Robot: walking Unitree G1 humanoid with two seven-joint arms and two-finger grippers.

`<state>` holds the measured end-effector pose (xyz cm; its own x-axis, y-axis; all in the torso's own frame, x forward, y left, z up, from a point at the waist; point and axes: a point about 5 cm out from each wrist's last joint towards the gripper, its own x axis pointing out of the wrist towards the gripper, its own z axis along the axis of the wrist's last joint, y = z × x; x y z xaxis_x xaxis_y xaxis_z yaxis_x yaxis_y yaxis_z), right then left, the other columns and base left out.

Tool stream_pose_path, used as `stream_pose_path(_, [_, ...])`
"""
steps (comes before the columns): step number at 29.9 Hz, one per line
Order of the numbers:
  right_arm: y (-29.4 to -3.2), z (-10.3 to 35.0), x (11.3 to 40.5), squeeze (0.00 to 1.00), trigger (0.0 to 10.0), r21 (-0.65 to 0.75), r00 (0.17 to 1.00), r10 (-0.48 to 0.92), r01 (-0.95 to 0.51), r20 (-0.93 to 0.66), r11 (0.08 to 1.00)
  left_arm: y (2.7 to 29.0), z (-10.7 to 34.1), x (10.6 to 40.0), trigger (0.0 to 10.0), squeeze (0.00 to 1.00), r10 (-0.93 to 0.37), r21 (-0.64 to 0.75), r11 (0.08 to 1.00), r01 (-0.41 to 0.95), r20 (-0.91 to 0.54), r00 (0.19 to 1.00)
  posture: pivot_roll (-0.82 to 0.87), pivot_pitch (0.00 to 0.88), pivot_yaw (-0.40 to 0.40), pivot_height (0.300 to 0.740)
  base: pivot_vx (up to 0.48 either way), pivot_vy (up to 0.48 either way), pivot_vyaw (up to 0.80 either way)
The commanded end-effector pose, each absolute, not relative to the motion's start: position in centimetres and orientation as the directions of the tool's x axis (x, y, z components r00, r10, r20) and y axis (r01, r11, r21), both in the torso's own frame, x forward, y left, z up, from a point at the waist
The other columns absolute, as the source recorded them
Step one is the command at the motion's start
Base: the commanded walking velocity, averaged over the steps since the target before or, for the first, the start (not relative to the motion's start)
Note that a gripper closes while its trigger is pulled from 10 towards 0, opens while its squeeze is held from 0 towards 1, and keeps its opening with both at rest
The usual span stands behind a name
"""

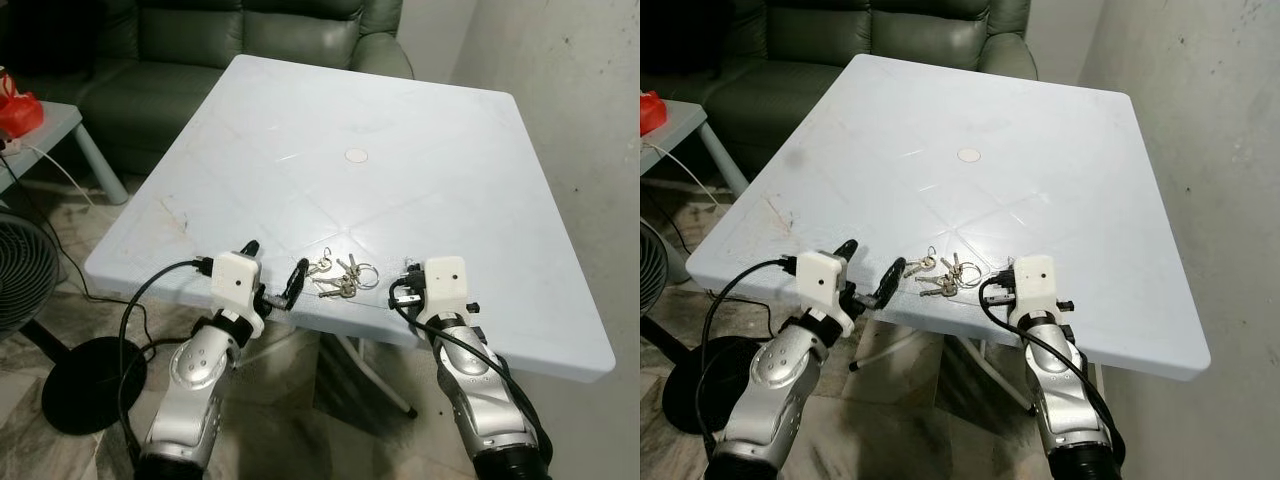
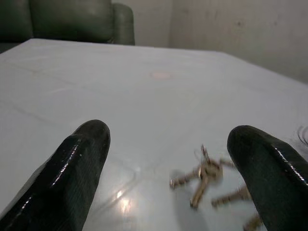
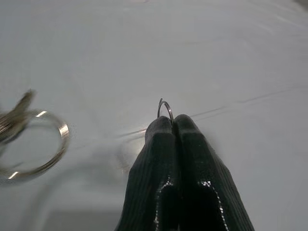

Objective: Hang keys on a hook

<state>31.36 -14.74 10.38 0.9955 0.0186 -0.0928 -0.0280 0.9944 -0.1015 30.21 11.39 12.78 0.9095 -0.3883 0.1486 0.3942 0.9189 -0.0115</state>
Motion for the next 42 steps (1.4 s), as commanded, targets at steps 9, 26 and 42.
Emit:
stream_pose_path(9, [-16.9, 15.5, 32.0, 0.00, 10.0, 0.028, 0.990, -0.054, 0.050, 0.130, 0.998, 10.5, 16.2, 34.0, 10.0, 0.00, -0.386, 0.023, 0.921, 0.388, 0.175, 0.906, -0.01, 0.004, -0.011, 0.740, 0.000, 0.000, 0.00])
stream_pose_path(26, [-18.1, 17.0, 28.9, 0.00, 10.0, 0.038, 0.946, 0.063, -0.079, 0.318, 0.996, 11.0, 16.9, 35.9, 10.0, 0.00, -0.381, 0.072, 0.925, 0.374, 0.192, 0.904, -0.07, 0.000, 0.017, 0.740, 0.000, 0.000, 0.00])
stream_pose_path(42, [-17.7, 17.1, 29.7, 0.00, 10.0, -0.023, 0.959, 0.083, -0.080, 0.270, 0.997, 12.7, 17.3, 36.5, 10.0, 0.00, -0.318, -0.001, 0.945, 0.327, 0.224, 0.921, -0.05, 0.000, 0.004, 0.740, 0.000, 0.000, -0.09])
